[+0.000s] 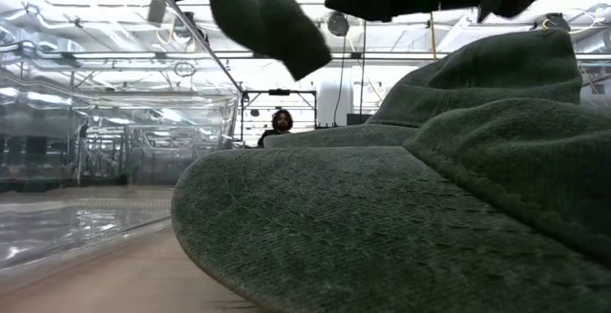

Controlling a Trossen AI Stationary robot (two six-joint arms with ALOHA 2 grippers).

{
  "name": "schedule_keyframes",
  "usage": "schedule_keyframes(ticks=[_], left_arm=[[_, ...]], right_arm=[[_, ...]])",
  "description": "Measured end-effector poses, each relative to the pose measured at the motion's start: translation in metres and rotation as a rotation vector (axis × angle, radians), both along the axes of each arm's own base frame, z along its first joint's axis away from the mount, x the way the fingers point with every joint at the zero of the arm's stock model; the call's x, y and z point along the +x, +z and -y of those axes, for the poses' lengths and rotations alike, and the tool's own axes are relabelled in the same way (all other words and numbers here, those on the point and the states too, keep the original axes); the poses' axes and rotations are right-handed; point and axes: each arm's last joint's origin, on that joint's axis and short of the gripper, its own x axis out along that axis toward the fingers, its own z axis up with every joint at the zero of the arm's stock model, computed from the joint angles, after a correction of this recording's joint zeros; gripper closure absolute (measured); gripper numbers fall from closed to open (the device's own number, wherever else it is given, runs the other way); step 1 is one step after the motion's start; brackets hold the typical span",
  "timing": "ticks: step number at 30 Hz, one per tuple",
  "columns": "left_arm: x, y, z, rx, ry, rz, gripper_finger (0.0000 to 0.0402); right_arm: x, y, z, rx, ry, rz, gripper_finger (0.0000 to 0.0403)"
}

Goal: Pick & Place hat
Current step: Put the top green cap into the top transparent bin

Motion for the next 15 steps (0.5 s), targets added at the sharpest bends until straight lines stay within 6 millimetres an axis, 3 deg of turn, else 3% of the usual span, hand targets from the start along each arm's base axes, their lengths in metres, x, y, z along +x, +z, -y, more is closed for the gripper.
schedule_keyframes(ticks=[4, 9, 15], left_arm=[[-0.005, -0.002, 0.003, -0.084, -0.125, -0.02, 0.0392], [-0.003, -0.009, 0.013, -0.168, -0.361, -0.081, 0.0392], [-0.005, -0.019, 0.025, -0.21, -0.465, -0.181, 0.0392]], right_arm=[[0.002, 0.006, 0.004, 0.113, -0.01, -0.088, 0.0294], [0.003, 0.007, 0.004, 0.164, -0.009, -0.075, 0.0246], [0.003, 0.007, 0.003, 0.201, 0.034, -0.059, 0.0184]])
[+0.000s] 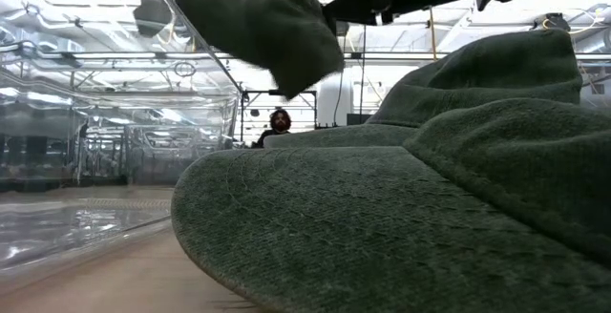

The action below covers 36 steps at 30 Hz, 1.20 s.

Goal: Pick & Place hat
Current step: Put the top green cap into the top transparent bin

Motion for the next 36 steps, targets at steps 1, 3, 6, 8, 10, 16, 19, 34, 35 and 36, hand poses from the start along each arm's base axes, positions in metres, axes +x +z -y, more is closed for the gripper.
schedule_keyframes(ticks=[1, 3, 6, 8, 10, 16, 19, 34, 35, 36], left_arm=[[0.0, 0.0, 0.002, 0.0, -0.013, -0.002, 0.0392], [-0.001, -0.002, 0.004, 0.001, -0.035, -0.018, 0.0392], [-0.003, -0.005, 0.006, 0.006, -0.049, -0.053, 0.0392], [-0.003, -0.005, 0.007, 0.008, -0.049, -0.051, 0.0392], [-0.003, -0.004, 0.007, 0.01, -0.045, -0.048, 0.0392], [-0.002, -0.004, 0.006, 0.012, -0.031, -0.042, 0.0392], [-0.002, -0.002, 0.007, 0.004, -0.047, -0.023, 0.0392], [-0.002, 0.038, 0.007, -0.072, -0.042, 0.144, 0.0392], [-0.003, 0.043, 0.007, -0.068, -0.036, 0.157, 0.0391], [-0.004, 0.049, 0.006, -0.061, -0.034, 0.176, 0.0389]], right_arm=[[0.0, 0.0, -0.001, 0.016, 0.031, 0.001, 0.0175], [0.001, -0.002, -0.003, 0.033, 0.105, -0.02, 0.0161], [0.005, 0.004, -0.004, 0.076, 0.161, -0.125, 0.0151], [0.007, 0.015, -0.005, 0.098, 0.16, -0.192, 0.015], [0.009, 0.026, -0.007, 0.09, 0.168, -0.253, 0.0151], [0.007, 0.058, -0.011, 0.099, 0.296, -0.415, 0.0155], [0.003, 0.068, -0.01, 0.123, 0.361, -0.463, 0.0155], [0.003, 0.047, -0.042, -0.5, 0.205, -0.635, 0.0156], [0.002, 0.045, -0.046, -0.542, 0.17, -0.656, 0.0156], [0.001, 0.042, -0.05, -0.574, 0.138, -0.673, 0.0156]])
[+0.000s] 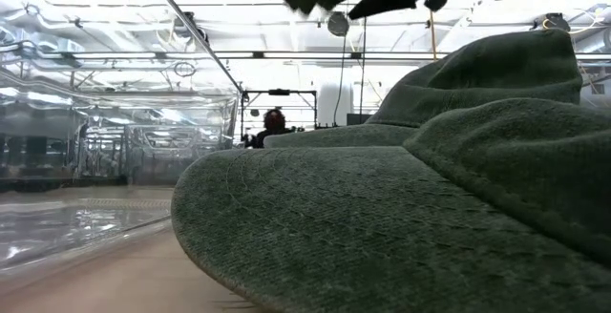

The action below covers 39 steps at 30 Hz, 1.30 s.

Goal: Pick & Place hat
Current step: Put the top green cap into the top transparent bin

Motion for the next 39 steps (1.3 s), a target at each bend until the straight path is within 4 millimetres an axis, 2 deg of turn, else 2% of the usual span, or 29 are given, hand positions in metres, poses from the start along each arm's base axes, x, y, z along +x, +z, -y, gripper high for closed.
schedule_keyframes(ticks=[6, 9, 11, 14, 17, 25, 31, 39], left_arm=[[-0.002, 0.017, -0.001, 0.033, 0.024, 0.003, 0.0393], [-0.003, 0.019, -0.002, 0.034, 0.041, 0.012, 0.0393], [-0.003, 0.017, -0.002, 0.037, 0.043, 0.001, 0.0393], [-0.003, 0.017, -0.002, 0.038, 0.043, -0.002, 0.0393], [-0.003, 0.016, -0.002, 0.047, 0.042, -0.01, 0.0393], [-0.003, 0.015, -0.002, 0.05, 0.04, -0.018, 0.0392], [-0.004, 0.015, 0.001, 0.066, 0.023, -0.018, 0.0392], [-0.005, 0.014, 0.004, 0.073, 0.021, -0.025, 0.0392]], right_arm=[[0.001, -0.014, -0.013, -0.146, -0.056, 0.063, 0.0156], [0.001, -0.024, -0.014, -0.272, -0.076, 0.082, 0.0156], [0.001, -0.029, -0.014, -0.276, -0.109, 0.141, 0.0156], [0.001, -0.027, -0.01, -0.132, -0.185, 0.277, 0.0156], [0.0, -0.026, -0.001, 0.026, -0.216, 0.328, 0.0156], [0.005, -0.027, 0.023, 0.523, -0.018, 0.357, 0.0156], [0.004, -0.02, 0.04, 0.734, 0.067, 0.396, 0.0156], [0.001, -0.004, 0.048, 0.943, 0.242, 0.453, 0.0156]])
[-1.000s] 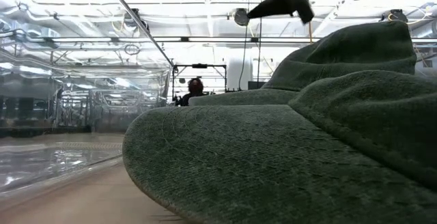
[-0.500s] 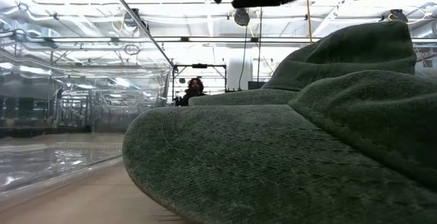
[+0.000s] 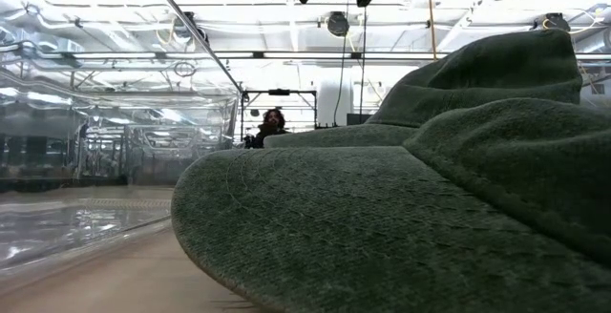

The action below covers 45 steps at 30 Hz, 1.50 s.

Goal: Pick & Place hat
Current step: Put the top green cap into the top transparent bin

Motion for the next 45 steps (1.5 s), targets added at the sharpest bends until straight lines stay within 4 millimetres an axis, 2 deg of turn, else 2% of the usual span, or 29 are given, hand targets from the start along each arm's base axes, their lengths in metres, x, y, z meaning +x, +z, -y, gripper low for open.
schedule_keyframes(ticks=[6, 13, 18, 25, 28, 36, 45], left_arm=[[0.0, -0.001, 0.0, 0.004, 0.005, -0.011, 0.0392], [0.0, -0.001, 0.0, 0.005, 0.015, -0.011, 0.0392], [-0.001, -0.001, -0.001, 0.0, 0.038, -0.008, 0.0392], [-0.001, 0.004, 0.0, -0.013, 0.045, 0.045, 0.0392], [-0.001, 0.004, 0.0, -0.013, 0.05, 0.045, 0.0392], [-0.001, 0.005, 0.0, -0.02, 0.056, 0.048, 0.0392], [-0.001, 0.005, 0.0, -0.028, 0.057, 0.047, 0.0392]], right_arm=[[-0.001, 0.004, -0.004, 0.086, 0.136, 0.023, 0.0156], [0.0, 0.005, -0.009, 0.073, 0.162, 0.033, 0.0156], [-0.001, 0.001, -0.031, -0.251, 0.17, 0.07, 0.0156], [-0.002, -0.002, -0.066, -0.829, -0.168, 0.03, 0.0156], [-0.004, -0.004, -0.077, -1.018, -0.276, -0.026, 0.0156], [-0.011, -0.001, -0.089, -1.305, -0.458, -0.153, 0.0156], [-0.012, 0.005, -0.089, -1.405, -0.518, -0.158, 0.0156]])
